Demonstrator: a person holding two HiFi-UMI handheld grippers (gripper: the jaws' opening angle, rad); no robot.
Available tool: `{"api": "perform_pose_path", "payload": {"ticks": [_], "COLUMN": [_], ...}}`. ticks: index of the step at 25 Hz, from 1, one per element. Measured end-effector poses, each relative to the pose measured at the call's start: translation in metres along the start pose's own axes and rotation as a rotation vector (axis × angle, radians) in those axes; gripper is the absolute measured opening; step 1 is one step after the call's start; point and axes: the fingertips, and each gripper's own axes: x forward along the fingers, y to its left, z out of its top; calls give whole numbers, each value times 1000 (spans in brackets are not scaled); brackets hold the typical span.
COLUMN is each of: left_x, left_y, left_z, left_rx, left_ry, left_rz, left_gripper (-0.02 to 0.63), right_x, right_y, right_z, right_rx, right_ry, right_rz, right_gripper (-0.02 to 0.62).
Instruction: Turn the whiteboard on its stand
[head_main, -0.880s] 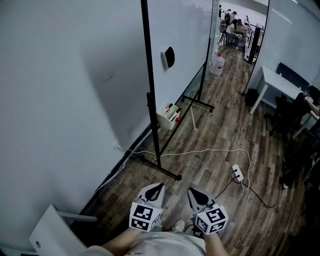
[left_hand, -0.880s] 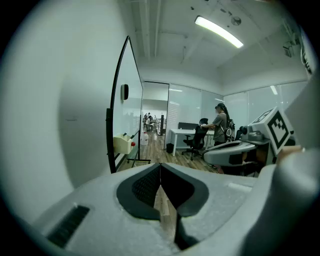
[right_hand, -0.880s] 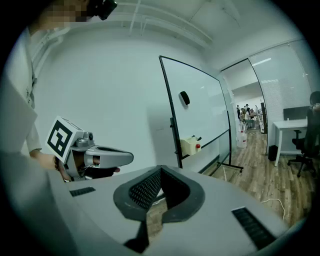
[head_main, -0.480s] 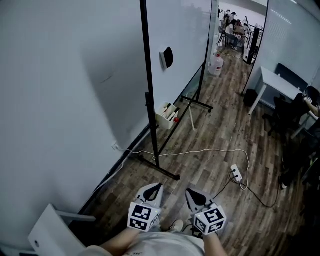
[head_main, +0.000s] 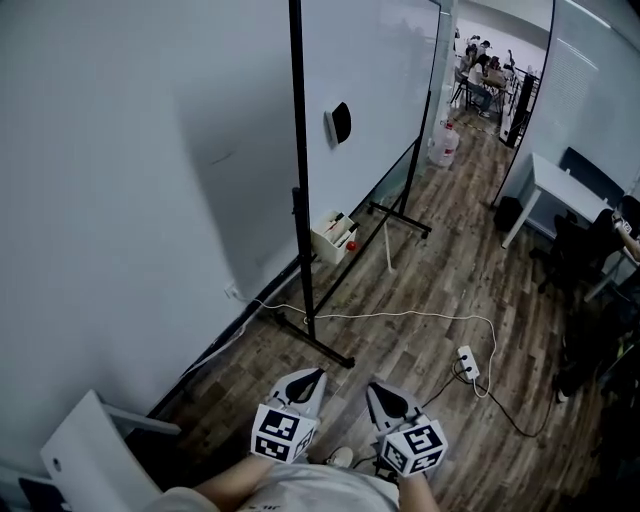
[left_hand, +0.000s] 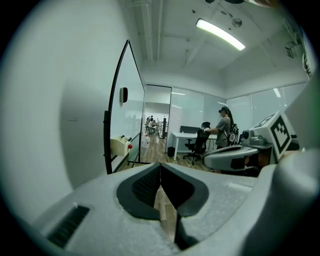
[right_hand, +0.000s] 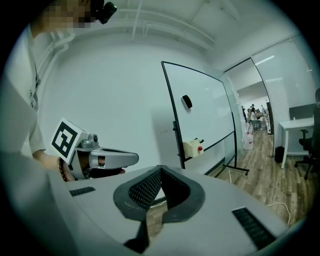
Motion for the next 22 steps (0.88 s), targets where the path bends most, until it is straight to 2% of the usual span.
{"api": "perform_pose_path", "payload": {"ticks": [7,12,22], "left_x": [2,3,24], "left_y": [-18,-21,3], "left_z": [-2,-7,-9], "left_rx": [-29,-20,-16], "left_ry": [-14,0,17], "left_rz": [50,67,77], "left_gripper": [11,11,11], "right_x": [-18,-19,6], "right_y": [-18,-24,-36], "right_z": [-7,-11,-10], "right_rx": [-5,7,8], "right_ry": [15,12,29], "right_rz": [33,40,36], "right_gripper": [-5,-5,-5]}}
